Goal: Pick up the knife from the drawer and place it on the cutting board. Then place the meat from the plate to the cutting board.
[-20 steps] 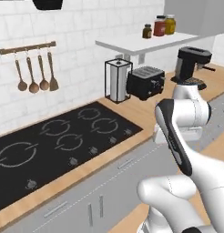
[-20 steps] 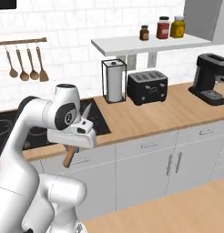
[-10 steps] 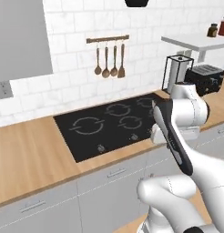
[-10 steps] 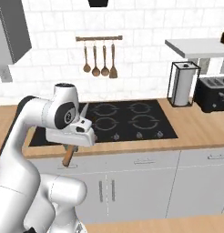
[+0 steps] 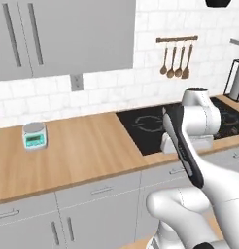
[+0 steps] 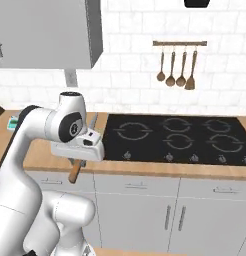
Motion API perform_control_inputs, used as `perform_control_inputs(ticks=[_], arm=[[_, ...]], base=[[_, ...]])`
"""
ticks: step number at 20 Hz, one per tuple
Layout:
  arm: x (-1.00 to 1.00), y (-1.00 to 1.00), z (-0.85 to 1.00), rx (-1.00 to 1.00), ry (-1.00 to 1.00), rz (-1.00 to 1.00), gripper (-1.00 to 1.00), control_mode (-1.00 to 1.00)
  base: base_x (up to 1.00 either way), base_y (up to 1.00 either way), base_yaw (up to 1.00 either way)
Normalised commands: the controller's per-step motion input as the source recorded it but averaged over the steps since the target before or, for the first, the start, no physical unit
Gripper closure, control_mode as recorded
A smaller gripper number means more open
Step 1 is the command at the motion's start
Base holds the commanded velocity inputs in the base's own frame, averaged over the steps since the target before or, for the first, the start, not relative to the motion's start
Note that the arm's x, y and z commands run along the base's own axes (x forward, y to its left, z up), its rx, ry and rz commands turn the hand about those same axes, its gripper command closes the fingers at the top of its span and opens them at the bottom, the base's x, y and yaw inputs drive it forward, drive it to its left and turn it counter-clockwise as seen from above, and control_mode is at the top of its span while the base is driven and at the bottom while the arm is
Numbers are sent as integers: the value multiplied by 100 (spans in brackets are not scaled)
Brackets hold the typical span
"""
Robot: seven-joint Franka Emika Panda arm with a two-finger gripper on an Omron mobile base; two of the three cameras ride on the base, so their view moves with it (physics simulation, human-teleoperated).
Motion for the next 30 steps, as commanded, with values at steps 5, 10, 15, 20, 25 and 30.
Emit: perform_control_inputs(ticks=[5,10,15,20,25,30], arm=[[0,0,0,0,0,0,100,100],[0,0,0,0,0,0,100,100],[0,0,0,0,0,0,100,100],[0,0,0,0,0,0,100,100],[0,0,0,0,0,0,100,100],[0,0,0,0,0,0,100,100]], base=[[-2,34,55],[-28,6,73],[-11,18,74],[-1,28,70],[0,44,70],[2,45,69]])
